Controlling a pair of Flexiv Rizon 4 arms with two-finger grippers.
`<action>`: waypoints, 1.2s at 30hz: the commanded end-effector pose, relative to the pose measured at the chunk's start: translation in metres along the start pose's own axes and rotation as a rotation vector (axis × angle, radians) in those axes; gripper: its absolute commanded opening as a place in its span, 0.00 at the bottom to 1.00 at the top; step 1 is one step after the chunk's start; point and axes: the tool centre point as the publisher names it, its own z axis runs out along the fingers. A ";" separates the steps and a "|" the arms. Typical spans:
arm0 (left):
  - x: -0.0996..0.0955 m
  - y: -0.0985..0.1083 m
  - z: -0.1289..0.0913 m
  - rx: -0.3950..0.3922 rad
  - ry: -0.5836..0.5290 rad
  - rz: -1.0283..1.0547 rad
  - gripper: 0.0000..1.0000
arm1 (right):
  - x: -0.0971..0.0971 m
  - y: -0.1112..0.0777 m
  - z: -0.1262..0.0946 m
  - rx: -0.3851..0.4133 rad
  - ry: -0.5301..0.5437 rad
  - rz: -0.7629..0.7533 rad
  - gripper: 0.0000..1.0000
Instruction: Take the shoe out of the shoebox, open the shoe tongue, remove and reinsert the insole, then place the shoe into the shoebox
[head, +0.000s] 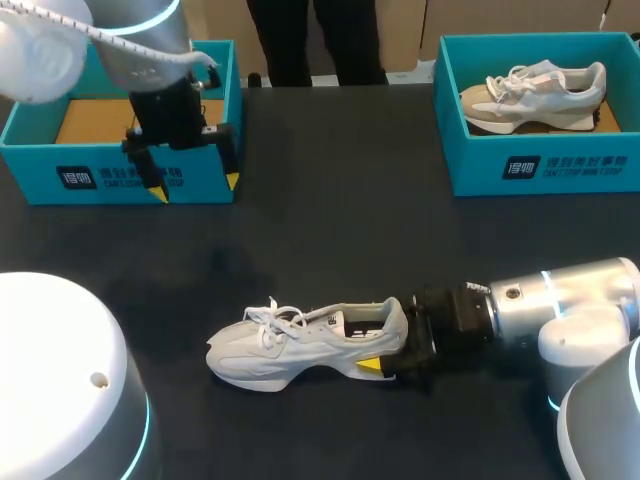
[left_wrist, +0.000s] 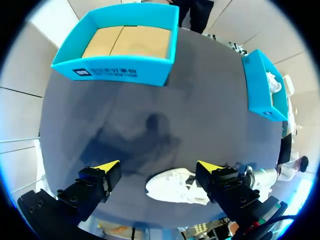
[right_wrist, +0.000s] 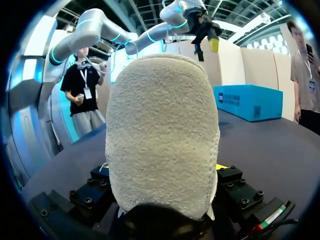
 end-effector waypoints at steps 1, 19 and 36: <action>0.000 0.004 -0.002 0.017 -0.001 -0.002 1.00 | -0.001 0.001 0.001 0.005 0.001 0.001 0.00; 0.024 0.054 0.020 -0.002 0.017 0.035 1.00 | -0.001 0.001 0.001 0.005 0.001 0.001 0.00; 0.100 0.121 0.051 -0.120 0.000 0.281 1.00 | -0.001 0.001 0.001 0.005 0.001 0.001 0.00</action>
